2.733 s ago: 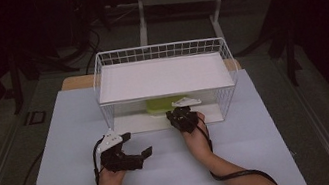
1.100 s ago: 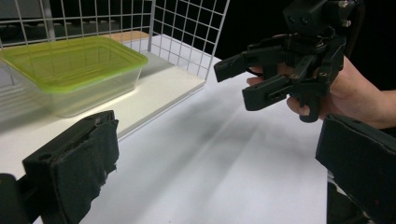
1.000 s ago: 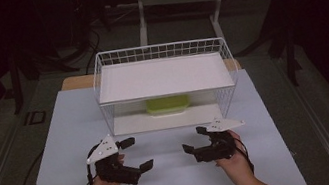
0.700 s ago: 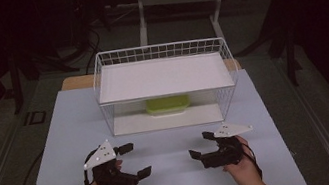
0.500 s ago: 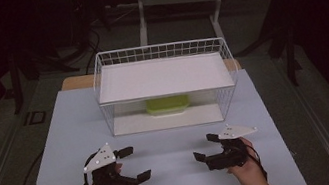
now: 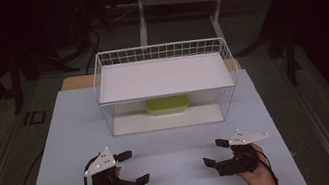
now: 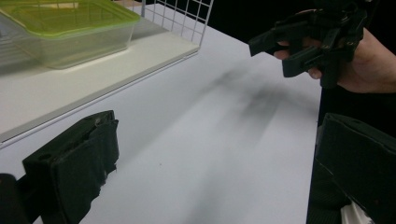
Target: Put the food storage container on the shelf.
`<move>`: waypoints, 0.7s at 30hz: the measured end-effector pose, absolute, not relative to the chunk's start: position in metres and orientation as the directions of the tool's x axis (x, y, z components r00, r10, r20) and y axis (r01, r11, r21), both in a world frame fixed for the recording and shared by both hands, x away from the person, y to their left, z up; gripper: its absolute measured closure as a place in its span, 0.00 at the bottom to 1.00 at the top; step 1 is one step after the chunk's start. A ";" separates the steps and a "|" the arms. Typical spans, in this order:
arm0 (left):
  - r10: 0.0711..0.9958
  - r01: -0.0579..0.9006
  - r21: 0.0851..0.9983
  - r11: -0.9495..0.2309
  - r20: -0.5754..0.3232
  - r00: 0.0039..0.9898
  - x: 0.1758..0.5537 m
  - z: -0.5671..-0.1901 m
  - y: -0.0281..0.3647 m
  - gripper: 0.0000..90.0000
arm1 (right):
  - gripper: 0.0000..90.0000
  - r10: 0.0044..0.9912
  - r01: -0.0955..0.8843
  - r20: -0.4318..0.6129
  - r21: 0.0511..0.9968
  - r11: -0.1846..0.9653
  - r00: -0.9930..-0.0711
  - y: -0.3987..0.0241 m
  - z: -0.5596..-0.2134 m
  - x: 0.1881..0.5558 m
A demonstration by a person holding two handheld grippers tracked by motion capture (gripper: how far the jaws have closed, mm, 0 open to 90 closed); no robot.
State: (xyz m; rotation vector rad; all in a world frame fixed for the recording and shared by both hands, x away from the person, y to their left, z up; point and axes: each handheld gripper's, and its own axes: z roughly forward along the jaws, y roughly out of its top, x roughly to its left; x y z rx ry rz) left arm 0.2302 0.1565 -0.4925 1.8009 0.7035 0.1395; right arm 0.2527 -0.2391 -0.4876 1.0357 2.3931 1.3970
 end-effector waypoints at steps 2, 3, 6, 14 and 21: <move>0.524 0.393 0.901 -0.182 -0.249 0.815 0.230 -0.493 0.157 0.00 | 0.17 0.645 0.475 0.187 0.825 0.306 -0.741 -0.240 -0.488 0.253; 0.524 0.389 0.902 -0.185 -0.244 0.816 0.230 -0.494 0.157 0.00 | 0.17 0.642 0.478 0.195 0.825 0.302 -0.741 -0.242 -0.489 0.252; 0.525 0.384 0.902 -0.198 -0.233 0.818 0.231 -0.498 0.158 0.00 | 0.17 0.637 0.471 0.185 0.825 0.314 -0.749 -0.247 -0.492 0.251; 0.531 0.415 0.894 -0.172 -0.271 0.803 0.237 -0.505 0.162 0.00 | 0.16 0.637 0.444 0.140 0.826 0.348 -0.758 -0.254 -0.498 0.255; 0.501 0.400 0.900 -0.173 -0.270 0.823 0.235 -0.505 0.155 0.00 | 0.16 0.625 0.430 0.138 0.835 0.344 -0.768 -0.257 -0.500 0.261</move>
